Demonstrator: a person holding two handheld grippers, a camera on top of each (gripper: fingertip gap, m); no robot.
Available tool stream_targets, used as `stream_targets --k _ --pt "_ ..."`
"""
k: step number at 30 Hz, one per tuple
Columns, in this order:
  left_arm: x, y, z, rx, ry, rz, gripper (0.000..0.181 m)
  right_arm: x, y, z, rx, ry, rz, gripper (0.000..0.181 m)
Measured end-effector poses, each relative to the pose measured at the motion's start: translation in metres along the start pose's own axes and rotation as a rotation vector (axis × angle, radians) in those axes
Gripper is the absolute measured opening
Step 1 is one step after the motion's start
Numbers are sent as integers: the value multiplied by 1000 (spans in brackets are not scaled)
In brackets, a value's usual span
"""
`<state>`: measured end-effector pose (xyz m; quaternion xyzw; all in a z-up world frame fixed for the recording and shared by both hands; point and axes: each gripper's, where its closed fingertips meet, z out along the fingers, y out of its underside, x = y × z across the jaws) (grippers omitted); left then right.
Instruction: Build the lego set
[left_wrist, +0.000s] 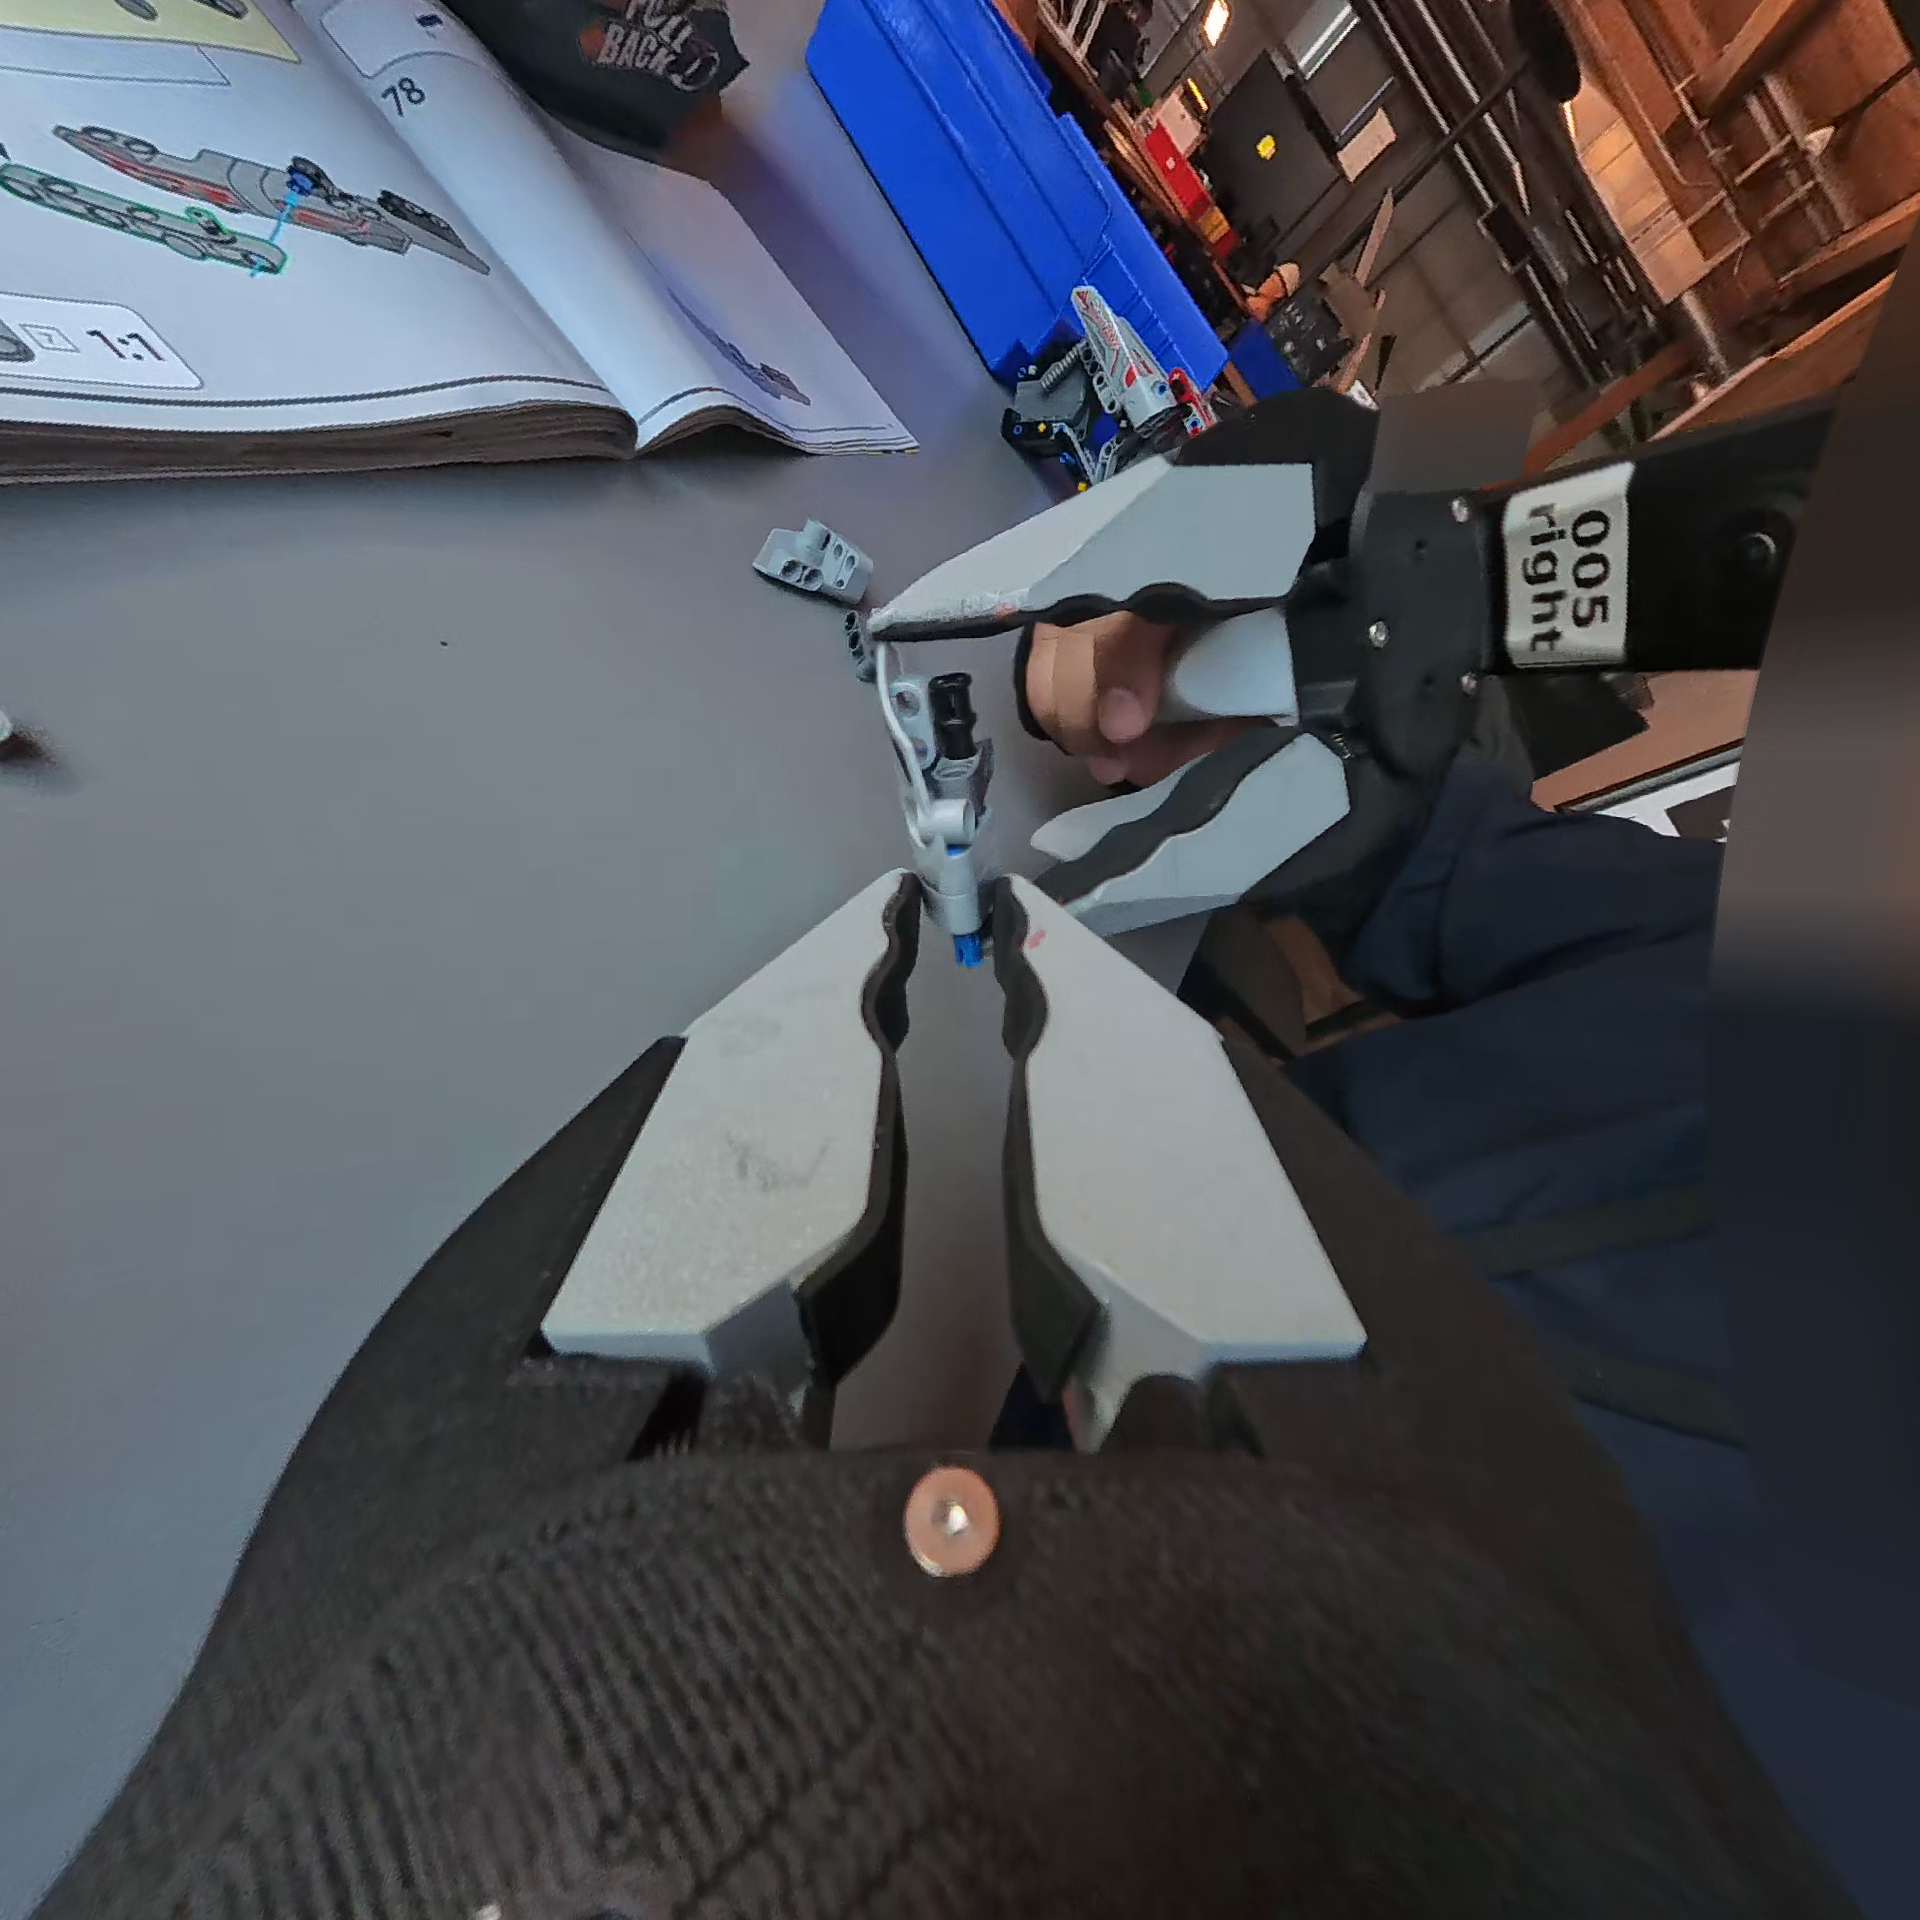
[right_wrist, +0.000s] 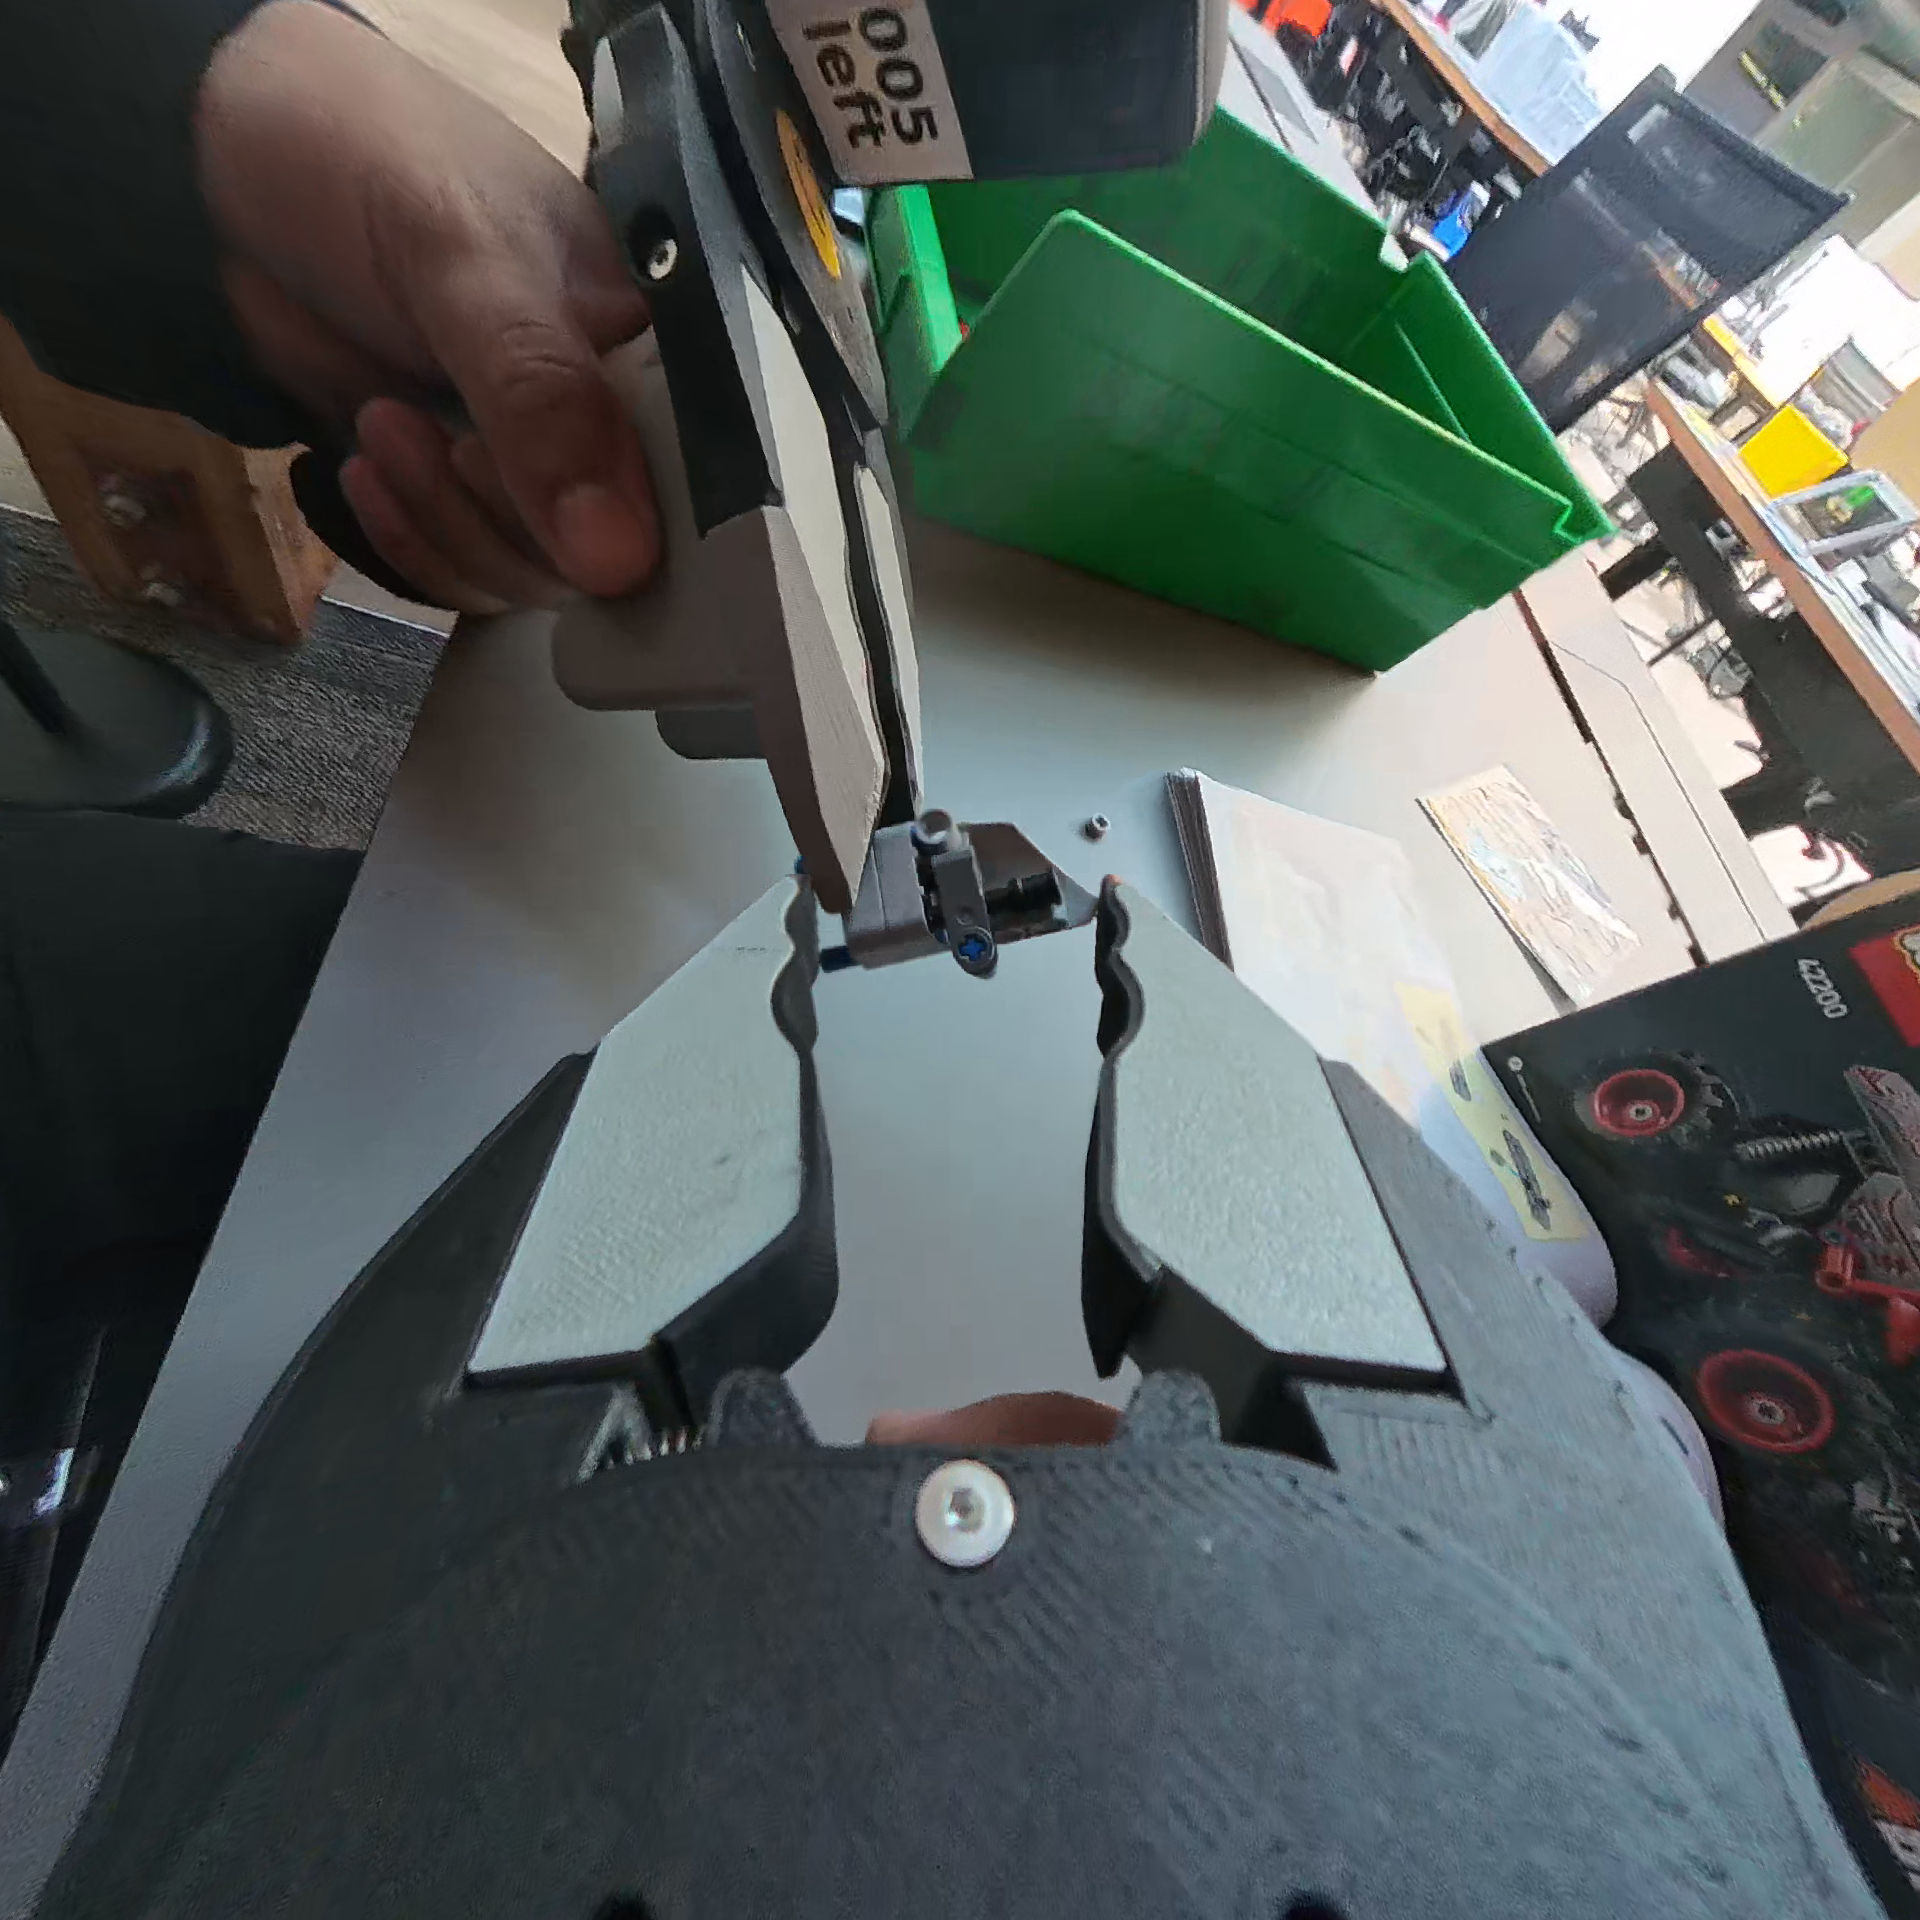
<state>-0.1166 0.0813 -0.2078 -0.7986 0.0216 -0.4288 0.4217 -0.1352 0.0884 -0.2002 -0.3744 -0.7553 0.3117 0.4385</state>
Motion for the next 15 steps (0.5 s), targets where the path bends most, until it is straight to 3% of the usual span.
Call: stream_targets --k 6,15 --pt "4 -3 -1 30 31 -12 11 -1 -5 -9 50 31 -127 38" --pt "8 2 3 -5 46 3 11 -5 -4 -9 30 35 -276 40"
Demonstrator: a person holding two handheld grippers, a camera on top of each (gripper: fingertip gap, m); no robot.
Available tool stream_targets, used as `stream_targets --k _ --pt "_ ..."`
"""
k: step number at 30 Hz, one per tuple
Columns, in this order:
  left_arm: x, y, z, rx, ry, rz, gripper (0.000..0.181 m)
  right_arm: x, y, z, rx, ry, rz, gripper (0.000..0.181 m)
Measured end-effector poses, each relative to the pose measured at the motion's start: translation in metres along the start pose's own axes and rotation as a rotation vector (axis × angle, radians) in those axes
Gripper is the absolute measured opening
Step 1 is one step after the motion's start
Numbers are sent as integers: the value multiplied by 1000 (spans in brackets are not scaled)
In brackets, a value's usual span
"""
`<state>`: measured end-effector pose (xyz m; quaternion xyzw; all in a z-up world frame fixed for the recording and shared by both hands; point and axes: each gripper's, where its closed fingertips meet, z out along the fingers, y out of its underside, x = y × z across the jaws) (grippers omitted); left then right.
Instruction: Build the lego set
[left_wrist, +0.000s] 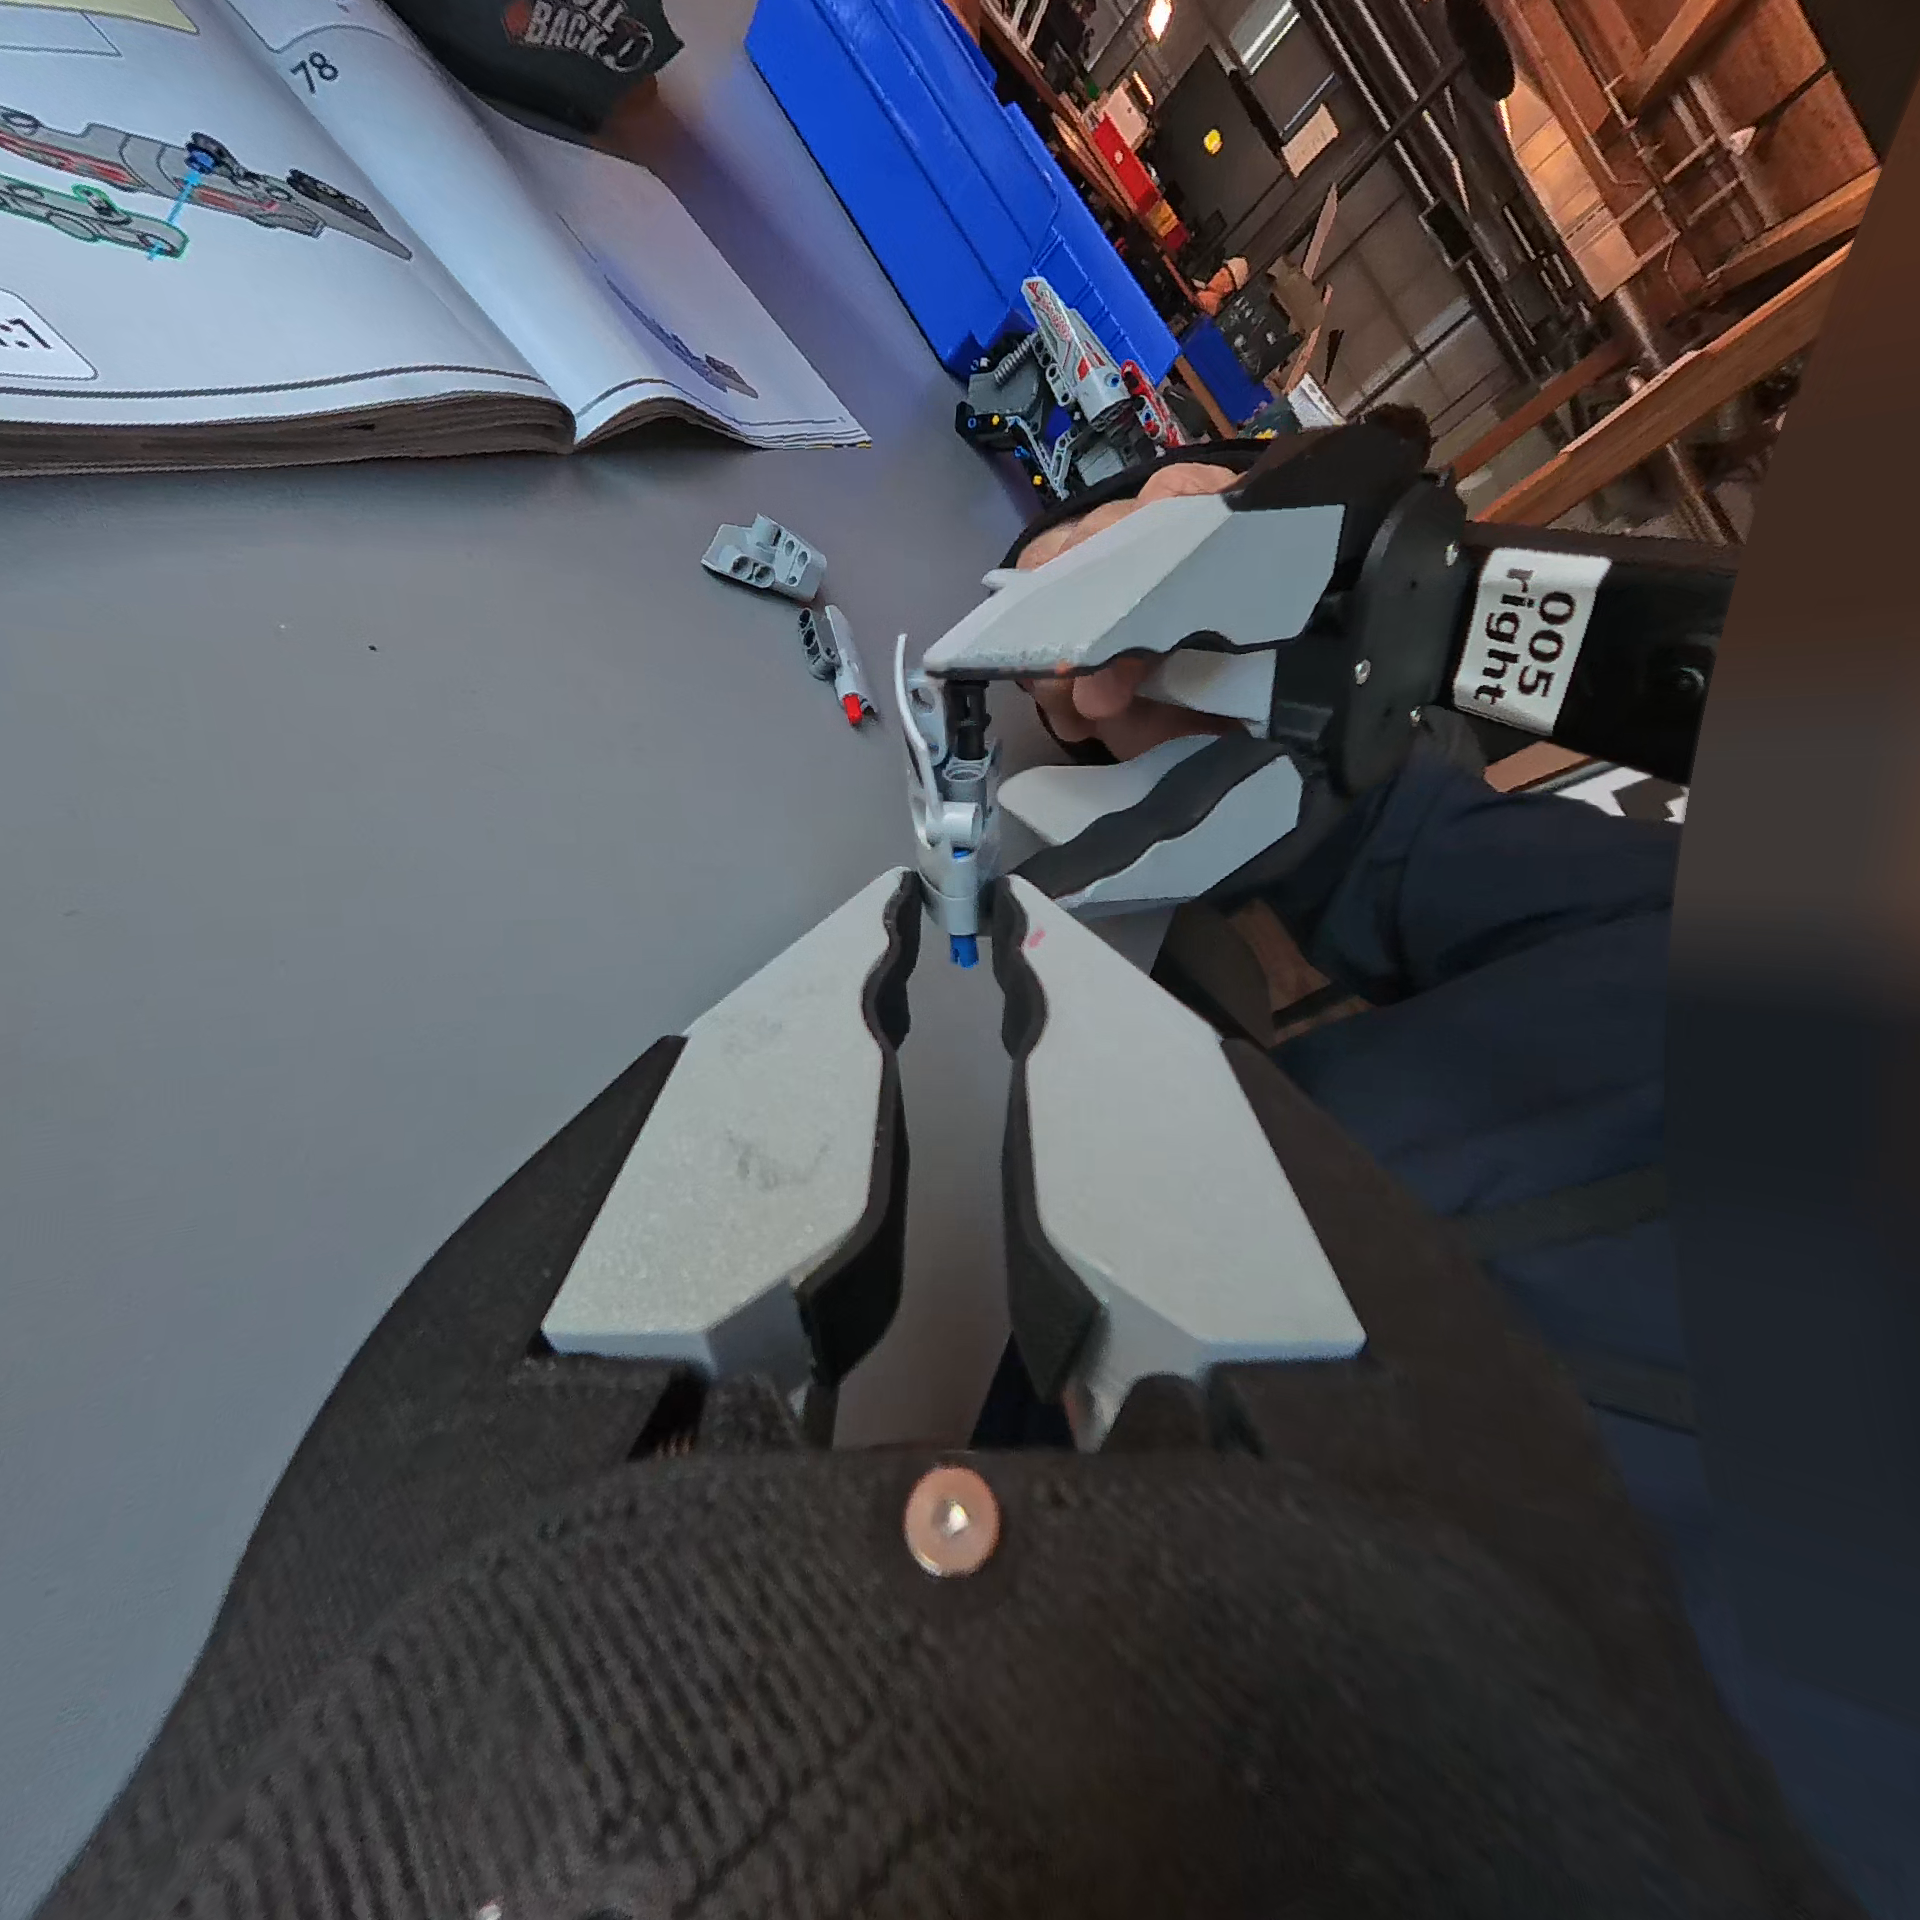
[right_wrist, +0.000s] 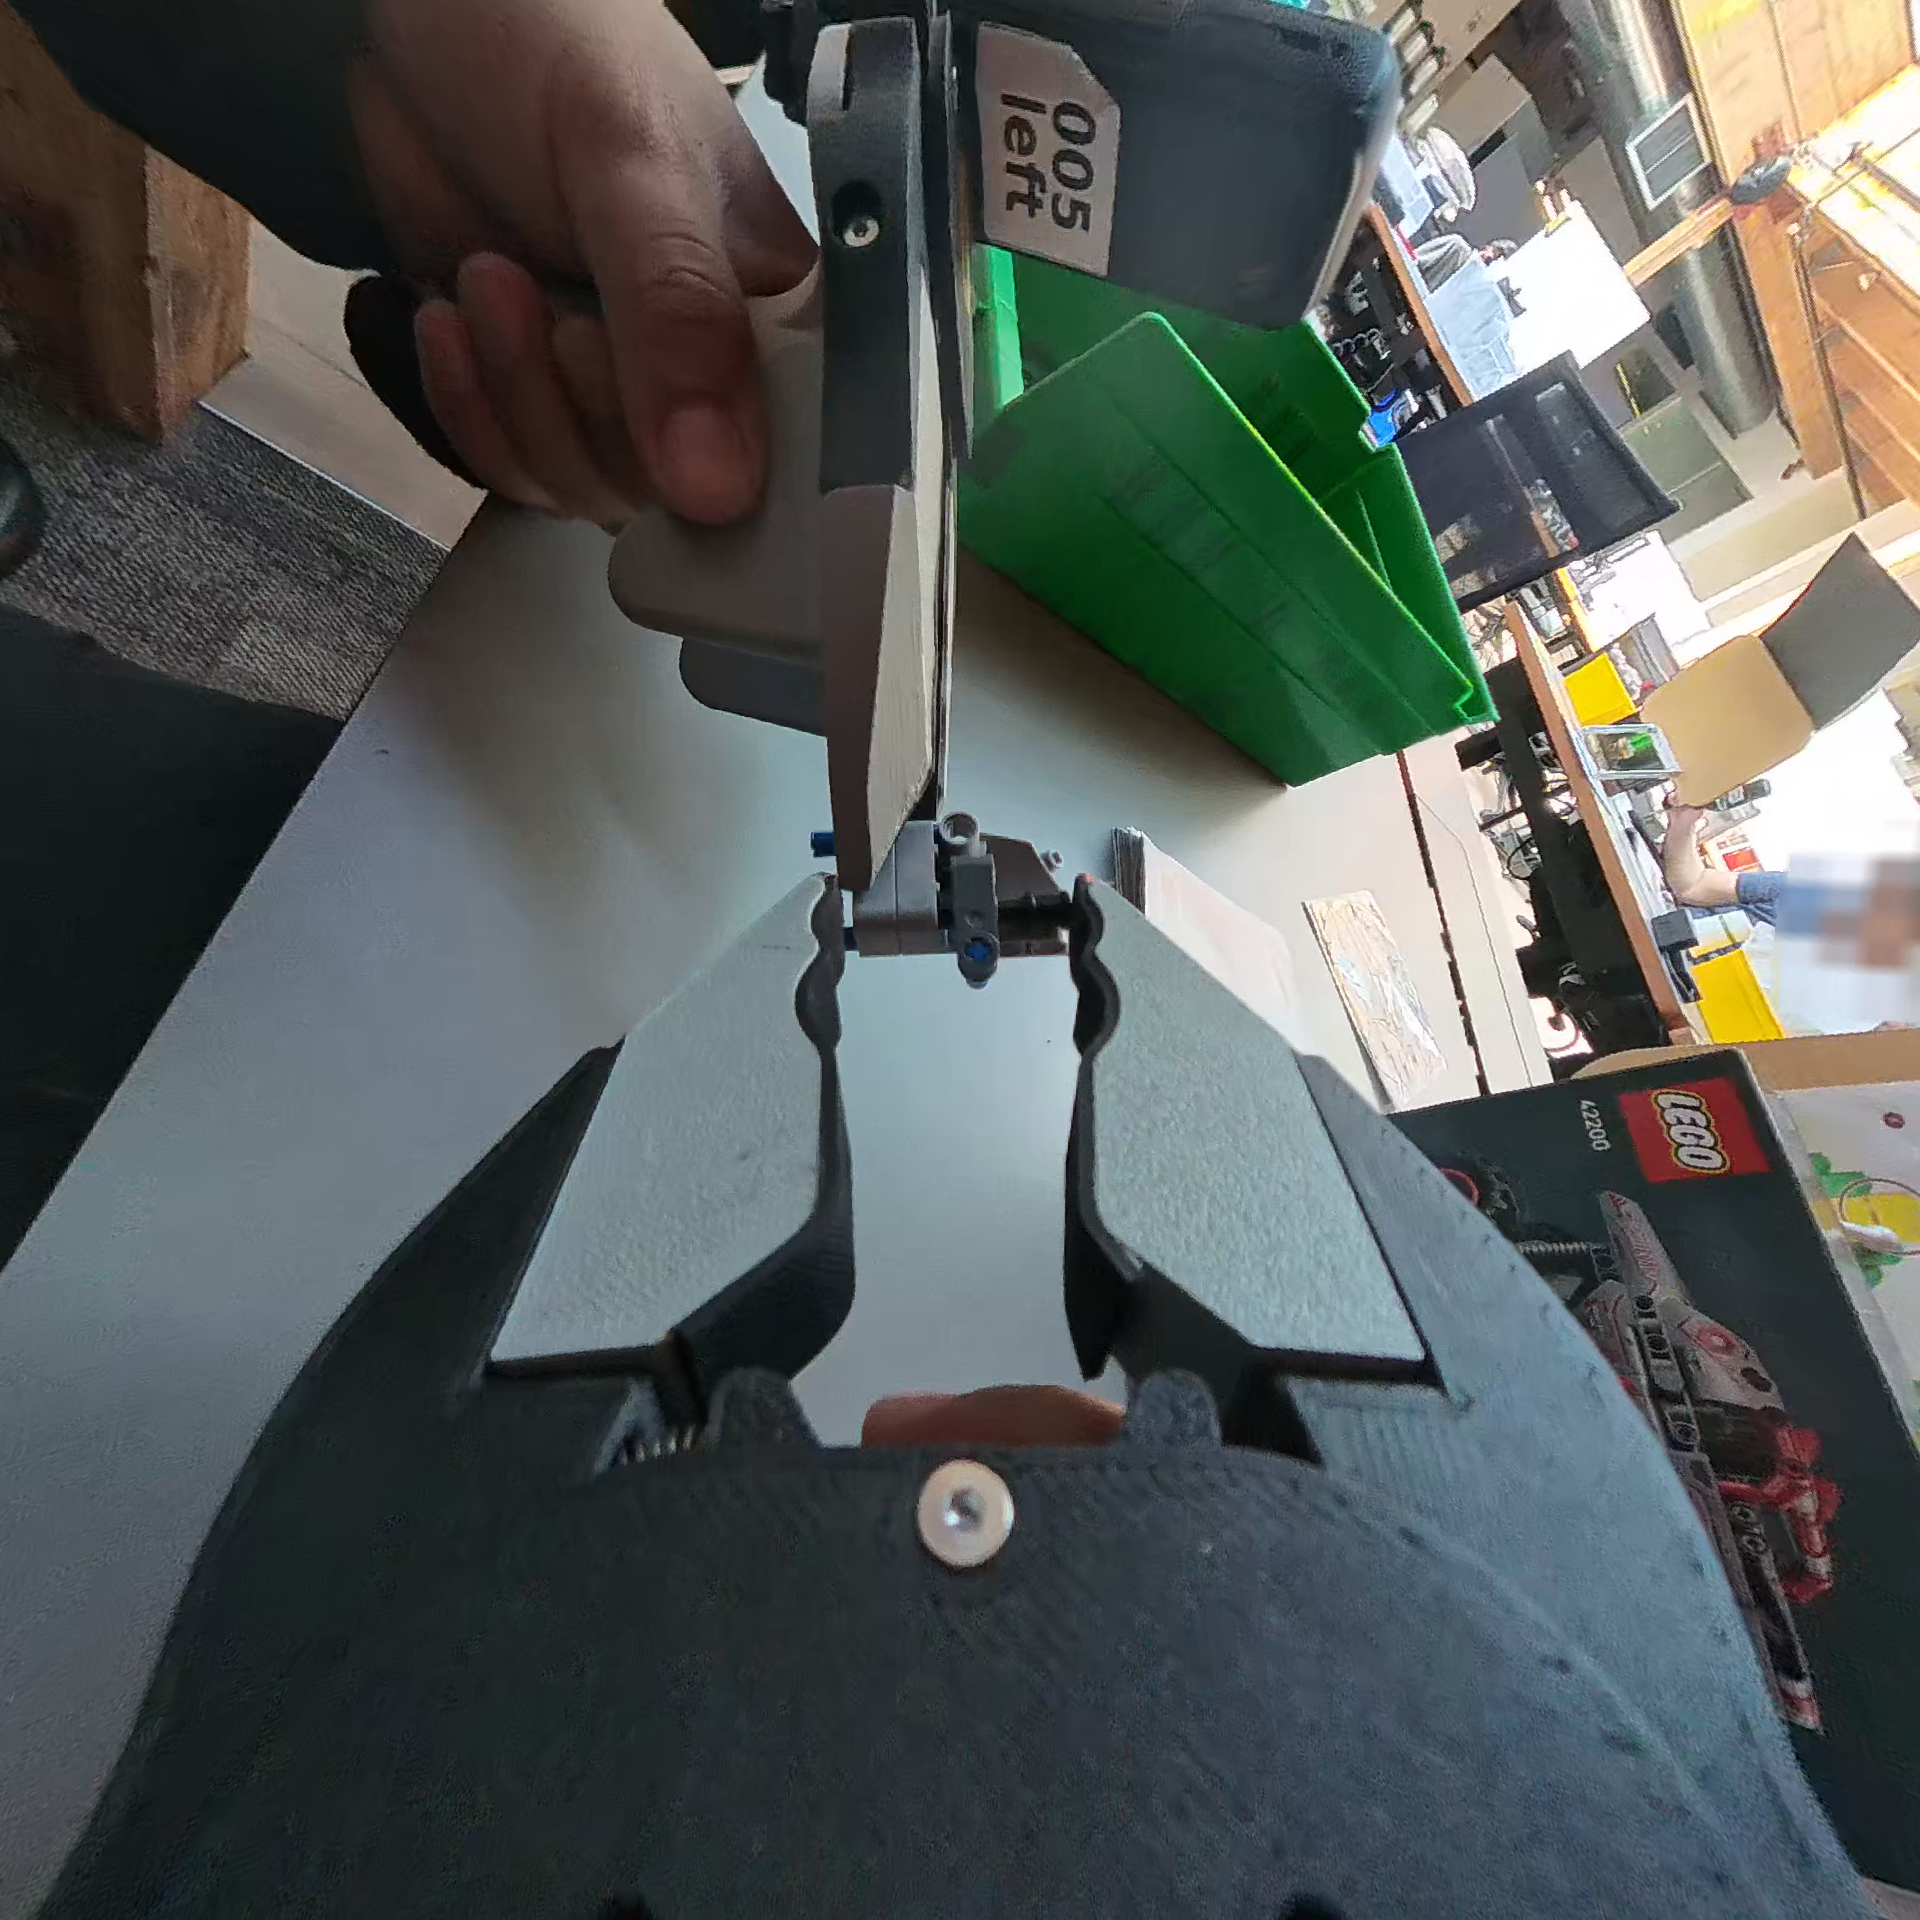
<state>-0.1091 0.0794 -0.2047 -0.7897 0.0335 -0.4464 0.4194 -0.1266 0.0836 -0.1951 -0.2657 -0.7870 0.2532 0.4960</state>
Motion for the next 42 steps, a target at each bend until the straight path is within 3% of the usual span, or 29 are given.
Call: stream_targets --k 14,26,31,32,33,36,42 --pt "6 5 5 -19 18 25 11 -6 3 -6 -76 -42 5 37" --pt "12 1 1 27 62 30 11 -3 -6 -7 -2 -38 16 37" --pt "-6 0 6 13 -93 70 12 -1 13 -1 -63 -70 68 38" --pt "-7 -1 6 16 -99 66 11 3 13 -3 -71 -44 47 51" --pt "-9 -2 6 23 -104 57 11 7 13 -5 -80 -8 31 52" --pt "-13 -4 5 31 -136 47 11 3 12 -9 -108 -4 -11 32" --pt "-15 -3 8 28 -180 68 11 -3 14 0 -161 54 -101 23"
